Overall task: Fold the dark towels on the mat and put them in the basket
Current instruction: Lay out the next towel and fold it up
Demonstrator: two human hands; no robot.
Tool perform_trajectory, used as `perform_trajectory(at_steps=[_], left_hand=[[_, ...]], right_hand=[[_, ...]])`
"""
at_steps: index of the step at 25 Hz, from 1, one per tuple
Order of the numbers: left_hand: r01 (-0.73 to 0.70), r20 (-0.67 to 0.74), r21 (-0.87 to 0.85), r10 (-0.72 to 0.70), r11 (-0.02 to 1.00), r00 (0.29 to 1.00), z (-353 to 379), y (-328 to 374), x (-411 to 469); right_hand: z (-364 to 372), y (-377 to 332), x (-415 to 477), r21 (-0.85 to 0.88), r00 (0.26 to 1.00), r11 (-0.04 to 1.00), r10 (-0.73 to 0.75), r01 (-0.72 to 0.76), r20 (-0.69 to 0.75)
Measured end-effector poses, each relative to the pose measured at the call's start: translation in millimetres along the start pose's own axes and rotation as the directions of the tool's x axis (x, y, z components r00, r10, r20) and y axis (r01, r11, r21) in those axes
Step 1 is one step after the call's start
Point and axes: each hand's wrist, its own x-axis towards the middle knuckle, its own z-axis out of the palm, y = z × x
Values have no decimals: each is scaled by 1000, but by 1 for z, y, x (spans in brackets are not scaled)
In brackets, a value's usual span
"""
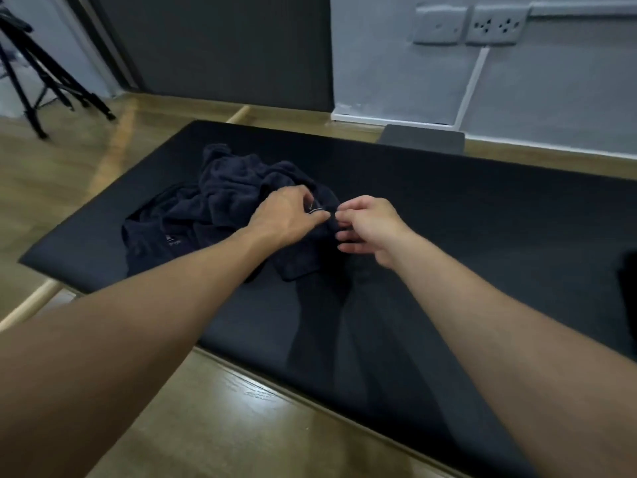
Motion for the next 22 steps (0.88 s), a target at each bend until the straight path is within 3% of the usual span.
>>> perform_trajectory(at_steps=[2, 4, 6, 7, 8, 9, 11, 14, 16, 18, 19, 20, 22], left_hand=[[27, 142, 69, -37, 997, 989, 5, -20, 5], [51, 309, 153, -97, 987, 946, 24, -31, 5], [32, 333, 342, -154, 939, 930, 50, -35, -2], [19, 283, 413, -149, 910, 948, 60, -34, -7], [7, 214, 455, -117, 891, 970, 66, -33, -9], [-15, 149, 483, -65, 876, 987, 68, -33, -9], [-89, 67, 475, 65, 876, 996, 60, -37, -4], [-186, -107, 143, 202, 972, 973, 32, -35, 8], [-247, -334, -96, 202, 964, 920, 5, -16, 18], [-343, -485, -225, 200, 912, 851, -25, 17, 27], [-401, -526, -261, 219, 878, 822, -39, 38, 28], [-468, -558, -284, 253, 837, 790, -52, 61, 28], [-589, -618, -297, 320, 751, 719, -75, 107, 22]], right_hand=[[13, -4, 22, -240, 999, 969, -44, 49, 28], [21, 1, 37, -544, 992, 831, -85, 121, 90], [27, 13, 46, -866, 977, 453, -105, 212, 184], [27, 19, 49, -933, 963, 248, -137, 259, 231], [26, 23, 51, -949, 947, 119, -174, 291, 269], [26, 24, 52, -948, 934, 64, -202, 311, 293], [23, 15, 50, -936, 921, 89, -230, 340, 313], [5, -11, 43, -923, 877, 206, -430, 325, 213], [-17, -32, 38, -854, 833, 406, -551, 326, 56], [-35, -49, 23, -591, 850, 690, -526, 418, -12], [-38, -55, 13, -462, 857, 759, -515, 458, 4], [-41, -59, 5, -418, 850, 764, -526, 492, 39], [-50, -64, -4, -496, 801, 680, -596, 540, 55]])
